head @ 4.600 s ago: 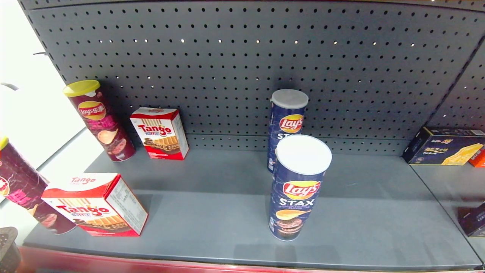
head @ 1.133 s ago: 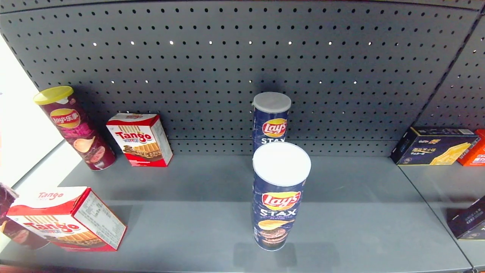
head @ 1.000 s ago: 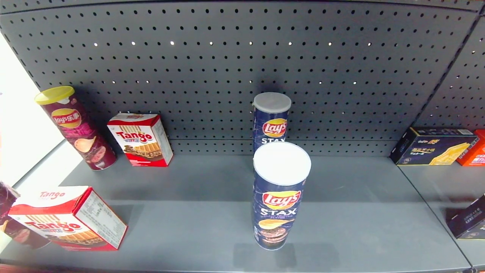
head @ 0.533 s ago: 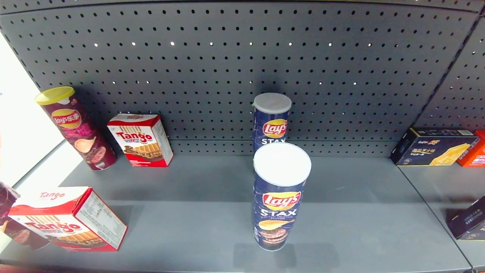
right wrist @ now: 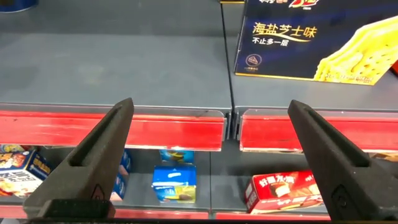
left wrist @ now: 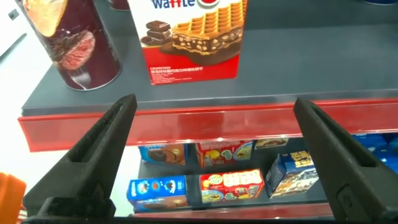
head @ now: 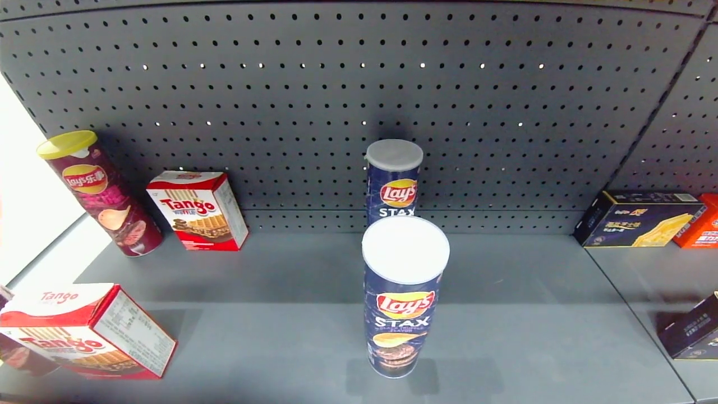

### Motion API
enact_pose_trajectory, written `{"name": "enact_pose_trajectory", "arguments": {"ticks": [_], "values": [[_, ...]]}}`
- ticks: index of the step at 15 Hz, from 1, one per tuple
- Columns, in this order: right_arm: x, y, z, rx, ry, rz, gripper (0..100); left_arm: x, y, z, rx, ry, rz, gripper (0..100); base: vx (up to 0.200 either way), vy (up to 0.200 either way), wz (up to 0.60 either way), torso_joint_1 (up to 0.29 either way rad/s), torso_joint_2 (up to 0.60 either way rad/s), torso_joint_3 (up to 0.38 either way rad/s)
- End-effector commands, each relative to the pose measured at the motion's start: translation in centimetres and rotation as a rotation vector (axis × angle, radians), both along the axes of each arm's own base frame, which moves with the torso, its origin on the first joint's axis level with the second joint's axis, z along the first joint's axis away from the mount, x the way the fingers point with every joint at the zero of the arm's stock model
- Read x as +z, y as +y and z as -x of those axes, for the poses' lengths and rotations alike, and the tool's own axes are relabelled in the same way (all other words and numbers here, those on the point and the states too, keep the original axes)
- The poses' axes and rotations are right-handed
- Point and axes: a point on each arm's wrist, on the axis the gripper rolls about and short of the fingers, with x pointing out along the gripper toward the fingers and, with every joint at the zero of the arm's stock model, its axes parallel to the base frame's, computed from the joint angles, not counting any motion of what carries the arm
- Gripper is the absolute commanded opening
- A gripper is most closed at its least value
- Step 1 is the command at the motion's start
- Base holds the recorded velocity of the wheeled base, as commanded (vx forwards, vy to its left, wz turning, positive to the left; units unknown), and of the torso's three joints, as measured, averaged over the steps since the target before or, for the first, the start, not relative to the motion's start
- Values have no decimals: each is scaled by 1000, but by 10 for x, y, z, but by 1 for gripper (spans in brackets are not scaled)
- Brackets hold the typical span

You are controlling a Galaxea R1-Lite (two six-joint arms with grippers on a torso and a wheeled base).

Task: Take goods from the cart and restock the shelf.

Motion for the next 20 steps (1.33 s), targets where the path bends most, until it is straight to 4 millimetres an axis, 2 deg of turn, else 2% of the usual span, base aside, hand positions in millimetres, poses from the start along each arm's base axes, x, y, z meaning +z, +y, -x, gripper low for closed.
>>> {"name": "enact_pose_trajectory", "arguments": {"ticks": [1,6,8,20], "values": [[0,0,0,-1,2,1,100,0,0,0,2,1,2,100,-200,0,0,2,2,2],[0,0,0,1,2,2,100,0,0,0,-3,1,-1,100,-40,0,0,0,0,0],[0,0,0,1,2,2,100,0,0,0,-3,1,0,100,-200,0,0,12,0,-2],[0,0,0,2,2,2,100,0,0,0,-3,1,-1,100,0,0,0,0,0,0]]}}
